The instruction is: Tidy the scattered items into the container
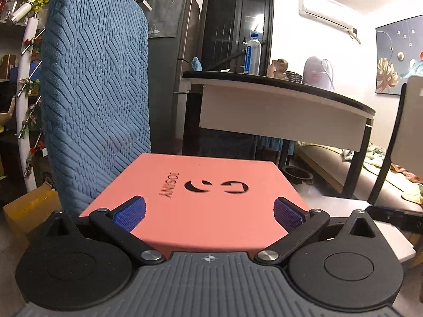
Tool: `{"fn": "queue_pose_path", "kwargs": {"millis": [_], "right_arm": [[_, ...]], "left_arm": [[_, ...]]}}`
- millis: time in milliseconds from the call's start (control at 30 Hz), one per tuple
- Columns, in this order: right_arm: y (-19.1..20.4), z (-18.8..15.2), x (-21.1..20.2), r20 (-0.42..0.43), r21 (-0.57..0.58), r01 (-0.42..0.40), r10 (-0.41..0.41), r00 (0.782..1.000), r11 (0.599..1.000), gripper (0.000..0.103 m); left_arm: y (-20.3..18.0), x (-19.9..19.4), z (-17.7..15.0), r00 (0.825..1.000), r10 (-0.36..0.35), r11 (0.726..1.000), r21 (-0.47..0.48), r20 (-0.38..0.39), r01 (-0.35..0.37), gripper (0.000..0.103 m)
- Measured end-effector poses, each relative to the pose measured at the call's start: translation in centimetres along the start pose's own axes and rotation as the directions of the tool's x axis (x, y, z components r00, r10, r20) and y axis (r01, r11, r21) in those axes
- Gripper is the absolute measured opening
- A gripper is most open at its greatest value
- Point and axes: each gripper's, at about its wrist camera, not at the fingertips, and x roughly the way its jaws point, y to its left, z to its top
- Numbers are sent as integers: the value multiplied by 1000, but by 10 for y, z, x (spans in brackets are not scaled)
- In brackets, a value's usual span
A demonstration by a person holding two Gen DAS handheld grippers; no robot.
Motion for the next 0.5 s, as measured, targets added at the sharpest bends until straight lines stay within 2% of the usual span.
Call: {"fn": "queue_pose_path", "kwargs": {"millis": [100, 267, 500], "right_arm": [[-4, 1, -16, 3, 13, 37, -37, 999, 999, 53], [-3, -1, -40, 9, 16, 73, -73, 997, 997, 53], [11, -13, -76, 88, -70, 125, -119, 989, 990, 53]], "left_arm": [[-8, -13, -8, 1000, -21, 1000, 0, -13, 21, 103], [-29, -32, -19, 999, -33, 998, 62, 4, 33, 103], [-54, -36, -26, 998, -51, 988, 146, 27, 46, 103]]}}
